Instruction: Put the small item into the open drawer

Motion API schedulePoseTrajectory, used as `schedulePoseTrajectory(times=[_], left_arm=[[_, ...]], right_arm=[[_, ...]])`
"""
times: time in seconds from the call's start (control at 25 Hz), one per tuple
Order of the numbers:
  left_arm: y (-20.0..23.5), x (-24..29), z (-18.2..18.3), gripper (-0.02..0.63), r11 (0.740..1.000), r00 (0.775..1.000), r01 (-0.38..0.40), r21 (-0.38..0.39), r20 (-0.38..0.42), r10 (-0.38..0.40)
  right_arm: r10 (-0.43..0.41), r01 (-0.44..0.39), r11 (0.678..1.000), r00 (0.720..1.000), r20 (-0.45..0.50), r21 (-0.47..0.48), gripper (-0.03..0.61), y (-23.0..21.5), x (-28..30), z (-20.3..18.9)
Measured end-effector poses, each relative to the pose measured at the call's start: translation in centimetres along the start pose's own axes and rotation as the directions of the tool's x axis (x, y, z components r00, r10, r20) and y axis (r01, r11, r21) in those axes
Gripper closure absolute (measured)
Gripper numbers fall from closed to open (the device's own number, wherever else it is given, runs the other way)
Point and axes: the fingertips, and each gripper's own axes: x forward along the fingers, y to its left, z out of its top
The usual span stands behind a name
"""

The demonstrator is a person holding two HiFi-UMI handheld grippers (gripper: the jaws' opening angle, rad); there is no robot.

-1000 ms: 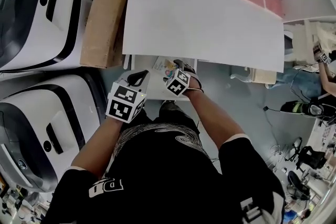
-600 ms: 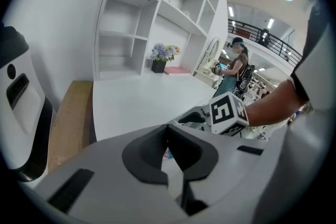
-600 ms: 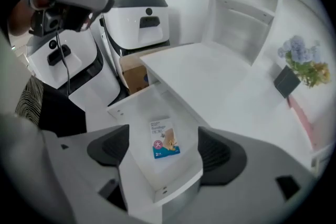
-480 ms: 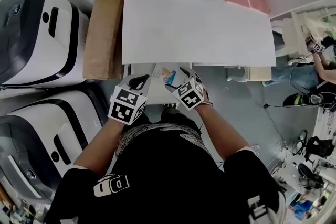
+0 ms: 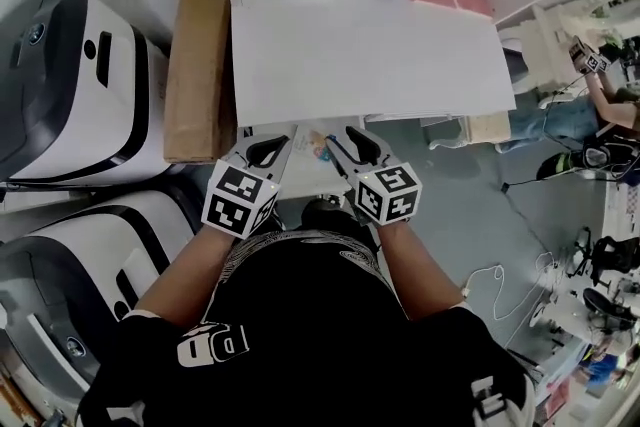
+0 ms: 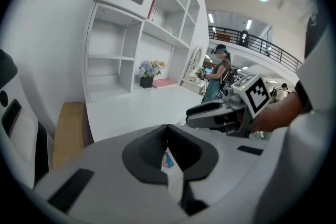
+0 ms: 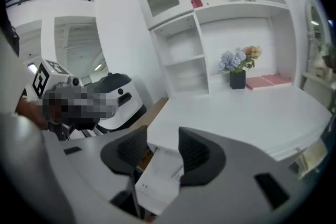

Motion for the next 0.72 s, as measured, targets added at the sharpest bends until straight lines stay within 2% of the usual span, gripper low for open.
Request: schedulePoseTrajectory(times=[0.16, 0.28, 0.36, 0.72], left_arm=[[0.3, -0.8, 0.1, 0.6, 1.0, 1.0, 0.015, 0.02, 0.015, -0.015], [-0.1, -1.2, -0.5, 0.6, 0.999, 1.0, 0.02, 0.037, 0.013, -0.021], [-0.5, -1.7, -0.5, 0.6, 0.999, 1.0, 0.013, 0.04, 0.027, -0.014], [-3.8, -4.2, -1.4, 0.6, 0.995, 0.991, -0.094, -0.017, 0.097, 0.095]], right_arm=[[-0.042, 0.032, 0.994, 0.995, 0.089, 0.106, 0.568, 0.2, -1.5, 0.8], [-0.007, -0.014, 0.985, 0.992, 0.123, 0.171, 0.569, 0.9, -2.3, 0.9], [0.02, -0.042, 0.984, 0.992, 0.128, 0.173, 0.571, 1.4, -2.7, 0.9], [0.168, -0.171, 0.985, 0.972, 0.164, 0.004, 0.572, 4.6, -6.9, 1.8]])
